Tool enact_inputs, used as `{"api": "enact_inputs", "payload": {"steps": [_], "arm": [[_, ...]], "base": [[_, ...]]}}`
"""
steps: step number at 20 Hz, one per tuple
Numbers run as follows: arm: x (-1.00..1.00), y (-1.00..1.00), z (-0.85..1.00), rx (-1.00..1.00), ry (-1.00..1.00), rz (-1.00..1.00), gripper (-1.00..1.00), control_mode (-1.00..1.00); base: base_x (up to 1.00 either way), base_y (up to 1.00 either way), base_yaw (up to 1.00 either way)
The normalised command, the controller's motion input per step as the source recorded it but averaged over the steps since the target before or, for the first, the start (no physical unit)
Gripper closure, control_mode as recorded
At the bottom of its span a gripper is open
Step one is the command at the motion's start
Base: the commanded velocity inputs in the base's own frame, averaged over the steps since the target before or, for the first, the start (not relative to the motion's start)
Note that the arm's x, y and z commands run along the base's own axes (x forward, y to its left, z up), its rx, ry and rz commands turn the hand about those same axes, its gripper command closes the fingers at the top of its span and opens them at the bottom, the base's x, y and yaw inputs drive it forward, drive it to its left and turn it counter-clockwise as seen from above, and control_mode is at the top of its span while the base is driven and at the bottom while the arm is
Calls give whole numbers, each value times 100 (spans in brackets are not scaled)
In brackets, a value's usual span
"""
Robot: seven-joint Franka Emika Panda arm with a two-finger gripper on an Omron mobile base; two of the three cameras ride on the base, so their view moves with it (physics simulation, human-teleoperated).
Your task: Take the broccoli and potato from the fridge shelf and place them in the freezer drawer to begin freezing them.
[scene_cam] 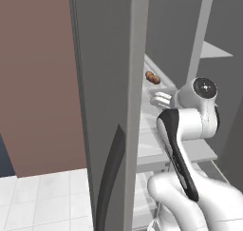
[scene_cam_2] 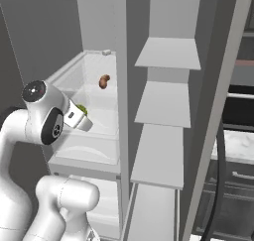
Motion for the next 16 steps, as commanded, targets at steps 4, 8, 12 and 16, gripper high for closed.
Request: {"api": "enact_inputs", "payload": {"steps": [4,8,12,16], "arm": [[-28,1,-34,-1,20,0,100,-100],[-39,0,-16,0,5,0,100,100],[0,0,0,0,0,0,100,100],[0,0,0,0,0,0,100,100]], "base": [[0,0,0],[-50,-5,0],[-100,-12,-1],[-72,-7,-5]]}}
